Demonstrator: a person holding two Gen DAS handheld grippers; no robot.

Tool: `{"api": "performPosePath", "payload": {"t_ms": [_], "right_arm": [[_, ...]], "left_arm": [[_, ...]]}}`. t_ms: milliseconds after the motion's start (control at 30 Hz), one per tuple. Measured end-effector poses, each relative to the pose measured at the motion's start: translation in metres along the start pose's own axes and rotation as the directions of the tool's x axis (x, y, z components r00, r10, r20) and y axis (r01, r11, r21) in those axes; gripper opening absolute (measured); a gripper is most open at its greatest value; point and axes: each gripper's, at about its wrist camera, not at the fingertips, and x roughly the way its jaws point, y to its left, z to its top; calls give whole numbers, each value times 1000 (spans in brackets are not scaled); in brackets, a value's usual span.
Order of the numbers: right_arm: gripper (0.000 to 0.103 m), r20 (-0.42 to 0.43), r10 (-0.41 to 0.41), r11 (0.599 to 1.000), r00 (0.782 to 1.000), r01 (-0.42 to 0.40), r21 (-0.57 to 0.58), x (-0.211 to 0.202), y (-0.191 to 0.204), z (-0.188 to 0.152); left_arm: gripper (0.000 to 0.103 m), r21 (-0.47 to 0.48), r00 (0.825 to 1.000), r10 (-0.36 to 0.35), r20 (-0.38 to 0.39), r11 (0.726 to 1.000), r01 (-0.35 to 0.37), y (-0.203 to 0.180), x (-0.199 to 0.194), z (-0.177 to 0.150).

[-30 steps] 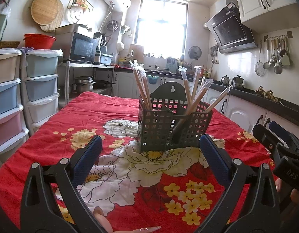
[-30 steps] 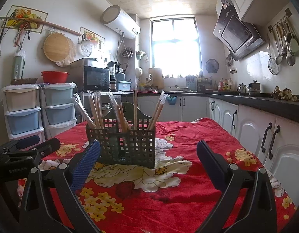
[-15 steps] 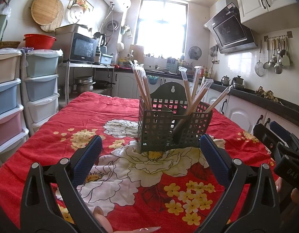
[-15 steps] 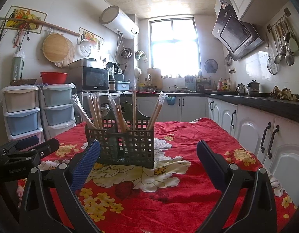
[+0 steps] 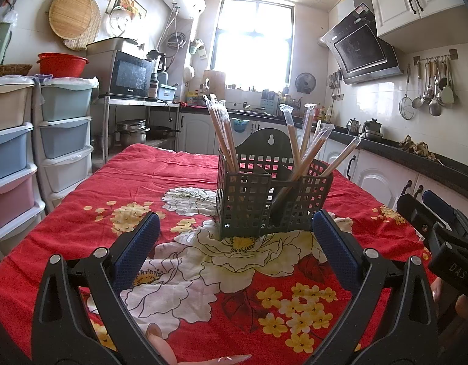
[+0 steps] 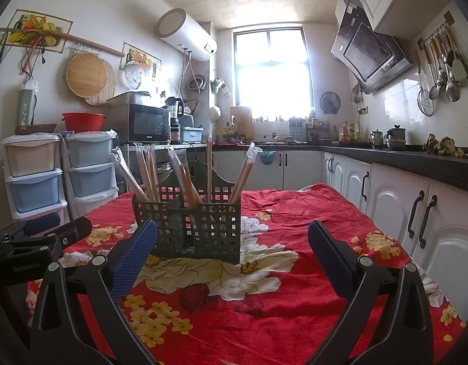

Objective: Organize utensils

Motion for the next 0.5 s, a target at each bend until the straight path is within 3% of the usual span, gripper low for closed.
{"api": "performPosePath", "payload": {"t_ms": [500], "right_arm": [[97,-15,-14,1000,1000,14,28,-2,-2,4]], "left_arm": [[93,-54,999,-10,-34,999,8,8,4,1]]}}
